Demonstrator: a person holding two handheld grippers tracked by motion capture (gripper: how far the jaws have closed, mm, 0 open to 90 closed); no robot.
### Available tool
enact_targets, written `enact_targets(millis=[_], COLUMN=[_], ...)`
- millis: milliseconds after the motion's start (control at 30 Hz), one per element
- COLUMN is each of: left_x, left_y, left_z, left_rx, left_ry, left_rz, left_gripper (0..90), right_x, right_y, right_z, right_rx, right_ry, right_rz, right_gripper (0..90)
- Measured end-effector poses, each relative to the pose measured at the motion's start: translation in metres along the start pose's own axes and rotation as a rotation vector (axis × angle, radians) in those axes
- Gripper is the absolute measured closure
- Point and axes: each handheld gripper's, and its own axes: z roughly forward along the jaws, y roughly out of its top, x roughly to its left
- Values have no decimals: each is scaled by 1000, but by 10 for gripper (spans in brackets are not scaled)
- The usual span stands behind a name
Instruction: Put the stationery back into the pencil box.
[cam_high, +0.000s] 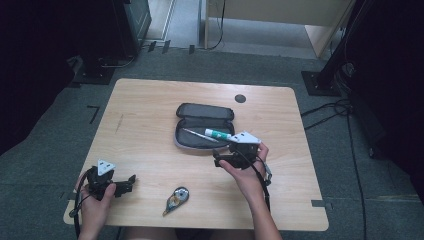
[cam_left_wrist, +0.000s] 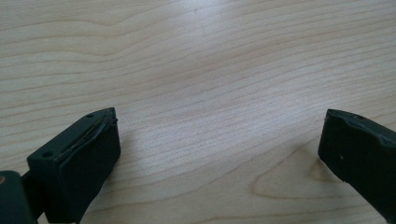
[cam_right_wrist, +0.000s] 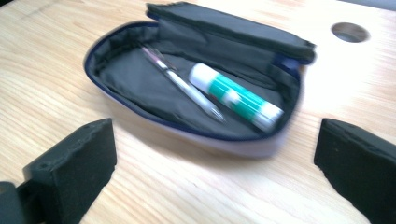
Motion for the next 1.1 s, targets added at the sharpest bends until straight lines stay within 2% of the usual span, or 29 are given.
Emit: enact_targets(millis=[133,267,433,667,833,900,1067,1100], left_x=[-1,-2,-2,-2,-2,-3,-3,-3], left_y=[0,0,0,0,0,0,0,0], left_z=[0,0,0,1,1,1,0,0], left_rx=[7,8,11,8,9,8,10,12], left_ry=[8,11,12,7,8,9,5,2], left_rz=[11,14,16,21,21,22,26,29], left_gripper=[0,0,0,0,0,0,0,0], right_x=[-18,-48,-79,-107,-115,-118,-121,-121], right_y=[-13,-36,-65,-101,-114,-118,-128,-130], right_z=[-15,-25,-37,-46,-52,-53,-52,-52], right_rx=[-5,22,51,93,116,125,148,135], right_ry=[-32,-79,-136,-175,-187,-203,-219,-218], right_rz=[30,69,106,143,155,146,151,152], right_gripper=[0,0,0,0,0,0,0,0])
